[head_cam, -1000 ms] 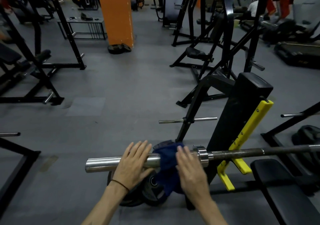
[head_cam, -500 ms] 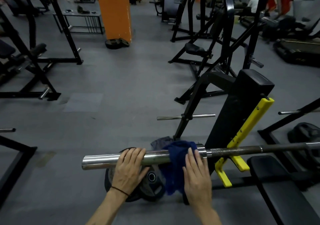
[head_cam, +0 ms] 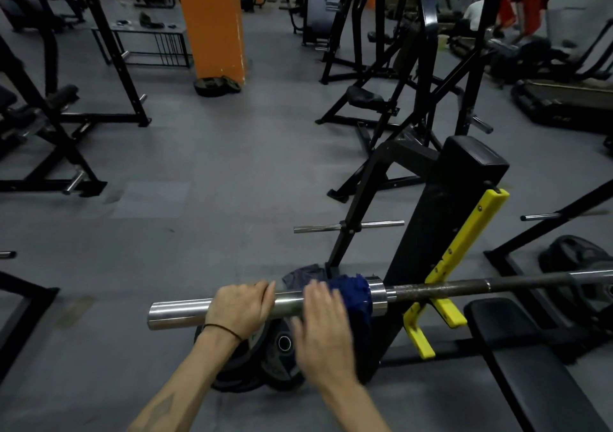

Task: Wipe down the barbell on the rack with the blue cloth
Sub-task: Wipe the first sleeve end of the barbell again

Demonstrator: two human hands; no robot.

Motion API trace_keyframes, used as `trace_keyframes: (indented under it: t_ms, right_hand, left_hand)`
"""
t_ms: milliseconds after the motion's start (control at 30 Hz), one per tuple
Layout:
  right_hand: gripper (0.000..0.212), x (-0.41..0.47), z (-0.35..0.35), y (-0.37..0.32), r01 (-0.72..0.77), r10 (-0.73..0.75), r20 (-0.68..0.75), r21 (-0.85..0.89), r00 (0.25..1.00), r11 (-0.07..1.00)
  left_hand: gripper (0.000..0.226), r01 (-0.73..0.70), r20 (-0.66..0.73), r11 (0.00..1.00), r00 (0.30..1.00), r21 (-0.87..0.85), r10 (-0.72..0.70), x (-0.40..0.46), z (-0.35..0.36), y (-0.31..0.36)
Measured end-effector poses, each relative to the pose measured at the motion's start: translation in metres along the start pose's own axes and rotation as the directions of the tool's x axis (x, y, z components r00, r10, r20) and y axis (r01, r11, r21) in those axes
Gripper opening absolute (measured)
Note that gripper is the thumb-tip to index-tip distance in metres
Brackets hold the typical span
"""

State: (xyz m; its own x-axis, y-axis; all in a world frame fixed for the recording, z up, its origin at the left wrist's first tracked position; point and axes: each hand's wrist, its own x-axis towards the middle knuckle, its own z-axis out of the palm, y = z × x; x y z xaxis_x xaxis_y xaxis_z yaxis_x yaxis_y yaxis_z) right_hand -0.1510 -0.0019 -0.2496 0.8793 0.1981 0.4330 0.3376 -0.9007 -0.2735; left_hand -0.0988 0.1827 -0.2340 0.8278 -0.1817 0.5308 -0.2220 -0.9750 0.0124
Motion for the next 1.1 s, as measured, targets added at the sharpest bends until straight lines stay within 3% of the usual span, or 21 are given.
trace_keyframes:
  t_ms: [67, 133, 267, 367, 400, 467, 533, 633, 700, 833, 967, 1100]
  right_hand:
    - [0.057, -0.007, 0.012, -0.021, 0.167, -0.167, 0.053, 0.014, 0.984, 0.986]
    - [0.06, -0.009, 0.007, -0.004, 0.227, -0.229, 0.06, 0.043, 0.972, 0.973]
    - [0.059, -0.008, -0.01, 0.053, -0.055, 0.055, 0.005, 0.066, 0.998, 0.996]
    - [0.065, -0.009, 0.004, 0.014, -0.193, 0.194, 0.007, 0.13, 0.981, 0.973]
    - [0.068, -0.011, 0.012, -0.007, -0.142, 0.139, 0.035, 0.141, 0.99, 0.98]
    - [0.071, -0.016, 0.022, -0.027, 0.094, -0.103, 0.077, 0.108, 0.992, 0.99]
    - [0.064, -0.01, 0.016, -0.001, 0.222, -0.227, 0.055, 0.074, 0.972, 0.972]
    - [0.056, -0.011, 0.002, 0.046, -0.002, 0.006, -0.05, 0.076, 0.999, 0.997]
    - [0.052, -0.012, 0.002, 0.04, -0.106, 0.122, -0.128, 0.129, 0.984, 0.986]
    - [0.034, 0.014, 0.009, 0.006, 0.128, -0.111, -0.144, 0.115, 0.983, 0.985]
    - [0.039, 0.042, 0.011, 0.011, -0.019, 0.023, -0.092, 0.043, 0.996, 0.999]
    - [0.032, 0.039, 0.022, -0.018, -0.141, 0.141, -0.162, 0.016, 0.977, 0.99]
  left_hand:
    - [0.036, -0.085, 0.021, 0.995, 0.996, 0.056, 0.084, 0.005, -0.004, -0.001]
    - [0.033, -0.062, 0.07, 0.998, 0.996, 0.014, 0.061, 0.003, -0.007, -0.004]
    - [0.036, 0.071, 0.026, 0.994, 0.997, -0.084, -0.069, -0.029, -0.008, -0.037]
    - [0.037, 0.092, -0.032, 0.993, 0.995, -0.079, -0.095, -0.047, -0.017, -0.063]
    - [0.039, 0.084, -0.034, 0.993, 0.996, -0.078, -0.087, -0.048, -0.019, -0.065]
    - [0.044, 0.054, -0.025, 0.996, 0.998, -0.077, -0.056, -0.049, -0.018, -0.065]
    - [0.047, 0.045, -0.027, 0.995, 0.999, -0.086, -0.047, -0.05, -0.018, -0.065]
    - [0.042, 0.051, -0.047, 0.995, 0.997, -0.087, -0.056, -0.049, -0.018, -0.068]
    - [0.038, 0.06, -0.064, 0.996, 0.996, -0.068, -0.064, -0.048, -0.016, -0.065]
    - [0.033, 0.023, -0.097, 0.998, 0.995, -0.053, -0.028, -0.049, -0.015, -0.063]
    - [0.032, -0.085, -0.092, 0.996, 0.992, -0.008, 0.084, -0.057, -0.013, -0.073]
    - [0.033, 0.02, 0.001, 0.999, 1.0, 0.029, -0.02, -0.042, -0.021, -0.065]
